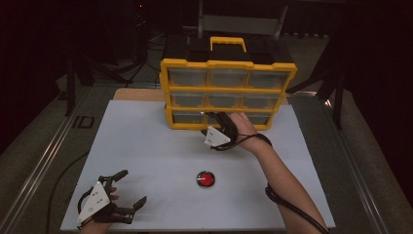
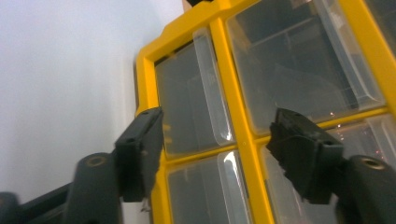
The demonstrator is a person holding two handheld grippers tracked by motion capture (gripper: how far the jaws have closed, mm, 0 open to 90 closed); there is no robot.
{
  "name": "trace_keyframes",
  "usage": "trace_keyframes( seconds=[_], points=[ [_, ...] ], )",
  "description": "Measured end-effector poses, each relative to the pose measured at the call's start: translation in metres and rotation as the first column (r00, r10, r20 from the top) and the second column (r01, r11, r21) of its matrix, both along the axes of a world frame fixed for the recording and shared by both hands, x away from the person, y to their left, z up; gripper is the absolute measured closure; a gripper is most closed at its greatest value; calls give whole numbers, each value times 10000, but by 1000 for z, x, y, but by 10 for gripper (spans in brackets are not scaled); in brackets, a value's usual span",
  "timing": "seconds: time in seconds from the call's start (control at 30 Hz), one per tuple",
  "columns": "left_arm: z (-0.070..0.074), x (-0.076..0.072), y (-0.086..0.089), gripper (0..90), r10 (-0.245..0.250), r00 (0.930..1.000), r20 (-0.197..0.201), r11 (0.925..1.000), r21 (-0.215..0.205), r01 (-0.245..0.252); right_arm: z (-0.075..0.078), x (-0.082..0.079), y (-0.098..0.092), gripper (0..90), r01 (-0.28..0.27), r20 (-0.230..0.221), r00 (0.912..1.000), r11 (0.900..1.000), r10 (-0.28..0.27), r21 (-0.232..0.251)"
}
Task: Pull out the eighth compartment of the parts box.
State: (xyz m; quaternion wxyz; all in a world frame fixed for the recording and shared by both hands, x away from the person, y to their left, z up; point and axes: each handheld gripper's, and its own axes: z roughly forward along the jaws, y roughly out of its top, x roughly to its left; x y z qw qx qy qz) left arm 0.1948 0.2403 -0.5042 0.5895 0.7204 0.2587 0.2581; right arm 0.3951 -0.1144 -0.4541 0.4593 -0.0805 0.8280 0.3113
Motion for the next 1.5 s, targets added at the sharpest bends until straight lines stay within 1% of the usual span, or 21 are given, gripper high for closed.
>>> trace_keyframes(
  seconds=[0.07, 0.17, 0.2, 0.23, 0.3, 0.37, 0.43, 0.47, 0.5, 0.53, 0.67, 0.83, 0.9, 1.1, 1.2, 1.27, 1.3, 1.37, 1.43, 1.47, 1.5],
  points=[
    [0, 0, 0, 1, -14, 10000, -11, 10000, -9, 14, -1, 4, 1, 398, -17, 148, 9999, 9998, 19, -178],
    [0, 0, 0, 1, -24, 10000, -14, 10000, -14, 24, -1, 10, 1, 428, 32, 266, 9996, 9996, -24, -282],
    [0, 0, 0, 1, -22, 10000, -15, 10000, -13, 22, -2, 12, 1, 447, 12, 268, 9996, 9992, -2, -394],
    [0, 0, 0, 1, -23, 10000, -12, 10000, -18, 23, -2, 14, 1, 458, 43, 373, 9993, 9988, -24, -498],
    [0, 0, 0, 1, -25, 10000, -21, 10000, -27, 25, -3, 16, 0, 470, 56, 389, 9992, 9983, -33, -580],
    [0, 0, 0, 1, -26, 10000, -31, 10000, -13, 25, -5, 20, -1, 509, 56, 462, 9989, 9971, -20, -761],
    [0, 0, 1, 1, -26, 10000, -50, 10000, -45, 26, -7, 24, -2, 526, 114, 533, 9986, 9957, -65, -924],
    [0, 0, 1, 1, -26, 10000, -50, 10000, -45, 26, -7, 24, -2, 526, 114, 533, 9986, 9957, -65, -924],
    [-1, 0, 1, 1, -41, 10000, -51, 10000, -50, 41, -7, 25, -3, 548, 116, 567, 9984, 9948, -59, -1012],
    [-1, 0, 1, 1, -47, 10000, -59, 10000, -53, 46, -10, 28, -4, 583, 120, 773, 9970, 9908, -16, -1347],
    [-1, 1, 0, 1, -65, 10000, -73, 10000, -16, 65, -12, 33, -5, 610, 43, 832, 9965, 9877, 89, -1564],
    [-1, 1, 0, 1, -93, 9999, -88, 10000, -13, 93, -14, 39, -4, 624, 167, 887, 9961, 9831, -5, -1824],
    [-1, 1, 0, 1, -100, 9999, -88, 9999, -8, 100, -14, 40, -4, 630, 79, 905, 9958, 9819, 94, -1890],
    [-2, 1, 0, 1, -127, 9999, -94, 9999, -20, 127, -18, 39, -3, 639, 100, 1095, 9938, 9689, 177, -2474],
    [-2, 1, 0, 1, -129, 9999, -103, 9999, -27, 129, -19, 39, -2, 650, 156, 1249, 9920, 9654, 177, -2604],
    [-2, 1, 0, 1, -139, 9998, -105, 9999, -34, 139, -19, 38, 0, 680, 235, 1459, 9891, 9558, 204, -2930],
    [-2, 1, -1, 1, -138, 9998, -113, 9999, -30, 138, -16, 38, 1, 703, 302, 1432, 9896, 9529, 140, -3017],
    [-2, 0, -1, 1, -156, 9998, -110, 9999, -13, 156, -13, 38, 5, 695, 455, 1211, 9926, 9499, -81, -3091],
    [-1, 0, -1, 1, -153, 9998, -98, 9999, -3, 153, -13, 37, 7, 682, 613, 1215, 9923, 9458, -234, -3189],
    [-1, 0, -1, 1, -153, 9998, -98, 9999, -3, 153, -13, 37, 7, 682, 613, 1215, 9923, 9458, -234, -3189],
    [-1, 0, -1, 1, -143, 9998, -100, 9999, -6, 143, -14, 36, 9, 675, 718, 1326, 9907, 9416, -292, -3291]
  ],
)
